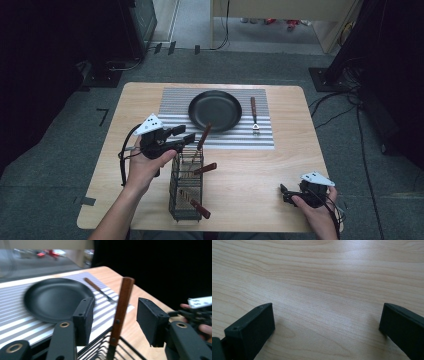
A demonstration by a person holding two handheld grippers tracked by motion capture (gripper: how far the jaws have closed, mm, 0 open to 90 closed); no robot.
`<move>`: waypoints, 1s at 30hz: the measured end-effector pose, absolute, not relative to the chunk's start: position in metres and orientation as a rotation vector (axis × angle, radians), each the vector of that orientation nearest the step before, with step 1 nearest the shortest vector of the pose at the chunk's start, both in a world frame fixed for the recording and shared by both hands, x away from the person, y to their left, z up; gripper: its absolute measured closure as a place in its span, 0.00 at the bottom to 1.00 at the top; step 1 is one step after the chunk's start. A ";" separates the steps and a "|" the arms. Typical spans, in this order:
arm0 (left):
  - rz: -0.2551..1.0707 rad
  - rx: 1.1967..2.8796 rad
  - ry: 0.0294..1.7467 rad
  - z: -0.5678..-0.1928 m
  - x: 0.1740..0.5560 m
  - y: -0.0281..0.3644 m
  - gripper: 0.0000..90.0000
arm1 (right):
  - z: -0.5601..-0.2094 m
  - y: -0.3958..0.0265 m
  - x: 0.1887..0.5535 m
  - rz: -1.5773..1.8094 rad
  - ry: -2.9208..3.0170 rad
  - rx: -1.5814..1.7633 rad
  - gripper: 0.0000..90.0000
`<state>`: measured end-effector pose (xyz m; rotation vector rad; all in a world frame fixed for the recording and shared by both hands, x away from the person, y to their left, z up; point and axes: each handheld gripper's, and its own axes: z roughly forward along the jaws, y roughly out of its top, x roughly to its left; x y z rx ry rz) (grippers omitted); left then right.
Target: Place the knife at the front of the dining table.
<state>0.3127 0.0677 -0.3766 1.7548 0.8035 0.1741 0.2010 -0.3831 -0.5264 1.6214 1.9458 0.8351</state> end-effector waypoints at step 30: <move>0.115 2.041 0.742 -0.388 0.336 0.030 0.81 | -0.526 -0.383 0.201 0.835 1.946 1.622 0.00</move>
